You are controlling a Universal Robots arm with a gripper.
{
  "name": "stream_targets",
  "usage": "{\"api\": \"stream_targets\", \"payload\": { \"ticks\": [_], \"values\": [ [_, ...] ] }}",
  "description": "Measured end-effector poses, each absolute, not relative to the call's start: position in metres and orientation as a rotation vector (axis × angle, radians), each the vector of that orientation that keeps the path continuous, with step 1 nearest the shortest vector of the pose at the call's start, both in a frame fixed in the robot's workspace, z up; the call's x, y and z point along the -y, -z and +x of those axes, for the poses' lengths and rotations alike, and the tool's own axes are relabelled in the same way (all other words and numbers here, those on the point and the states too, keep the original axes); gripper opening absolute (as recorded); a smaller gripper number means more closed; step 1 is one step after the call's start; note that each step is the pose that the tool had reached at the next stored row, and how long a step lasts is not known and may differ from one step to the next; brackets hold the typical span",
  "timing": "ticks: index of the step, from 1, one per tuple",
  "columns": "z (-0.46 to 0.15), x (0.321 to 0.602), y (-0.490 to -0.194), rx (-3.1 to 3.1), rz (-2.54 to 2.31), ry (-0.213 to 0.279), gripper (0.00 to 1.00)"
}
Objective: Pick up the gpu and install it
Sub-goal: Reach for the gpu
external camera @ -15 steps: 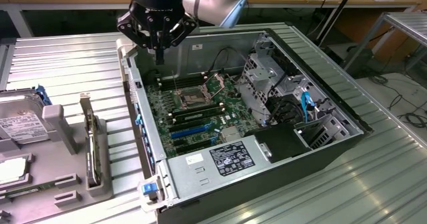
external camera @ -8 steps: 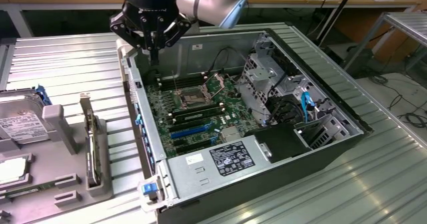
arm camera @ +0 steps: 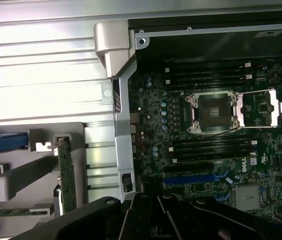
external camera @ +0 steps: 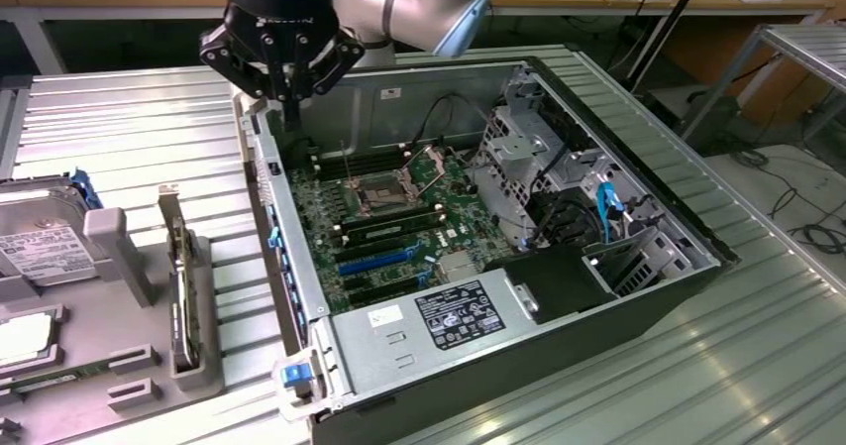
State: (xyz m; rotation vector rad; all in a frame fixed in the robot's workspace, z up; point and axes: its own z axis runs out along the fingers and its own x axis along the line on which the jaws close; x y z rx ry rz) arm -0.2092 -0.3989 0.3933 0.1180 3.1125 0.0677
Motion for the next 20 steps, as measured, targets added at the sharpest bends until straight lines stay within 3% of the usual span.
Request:
{"api": "stream_targets", "payload": {
  "ticks": [20],
  "values": [
    [-0.237, 0.399, -0.393, -3.112, 0.118, -0.068, 0.11]
  ]
}}
